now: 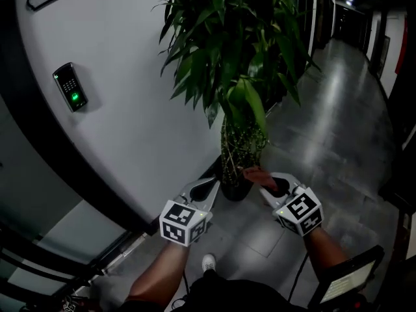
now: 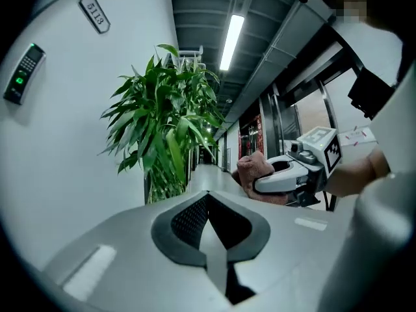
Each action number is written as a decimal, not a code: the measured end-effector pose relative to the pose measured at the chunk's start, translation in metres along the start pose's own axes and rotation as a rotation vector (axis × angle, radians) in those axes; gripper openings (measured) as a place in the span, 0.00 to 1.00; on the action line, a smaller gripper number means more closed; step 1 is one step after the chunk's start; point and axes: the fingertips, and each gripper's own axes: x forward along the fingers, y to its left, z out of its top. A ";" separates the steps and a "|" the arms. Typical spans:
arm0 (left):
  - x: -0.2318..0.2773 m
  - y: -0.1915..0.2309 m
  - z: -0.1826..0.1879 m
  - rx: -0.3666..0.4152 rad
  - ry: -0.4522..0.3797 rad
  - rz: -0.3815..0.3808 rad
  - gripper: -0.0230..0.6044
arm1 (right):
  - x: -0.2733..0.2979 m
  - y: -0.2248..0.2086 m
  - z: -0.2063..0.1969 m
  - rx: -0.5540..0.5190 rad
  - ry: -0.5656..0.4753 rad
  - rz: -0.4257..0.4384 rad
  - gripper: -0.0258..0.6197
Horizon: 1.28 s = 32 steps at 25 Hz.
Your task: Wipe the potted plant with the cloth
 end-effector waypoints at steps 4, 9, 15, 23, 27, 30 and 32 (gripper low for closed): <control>-0.027 -0.036 -0.038 -0.043 0.042 0.018 0.06 | -0.040 0.022 -0.038 0.163 -0.050 0.006 0.13; -0.054 -0.059 -0.072 -0.101 0.085 0.035 0.06 | -0.080 0.046 -0.073 0.358 -0.089 -0.011 0.13; -0.073 -0.072 -0.101 -0.147 0.126 0.018 0.07 | -0.098 0.085 -0.102 0.455 -0.078 -0.046 0.13; -0.112 -0.054 -0.077 -0.106 0.094 -0.030 0.06 | -0.095 0.123 -0.080 0.466 -0.100 -0.132 0.13; -0.127 -0.051 -0.063 -0.068 0.055 -0.076 0.07 | -0.095 0.154 -0.076 0.474 -0.089 -0.175 0.13; -0.136 -0.048 -0.062 -0.066 0.043 -0.106 0.06 | -0.096 0.176 -0.078 0.505 -0.086 -0.213 0.13; -0.142 -0.046 -0.064 -0.065 0.041 -0.118 0.07 | -0.098 0.186 -0.078 0.514 -0.089 -0.234 0.13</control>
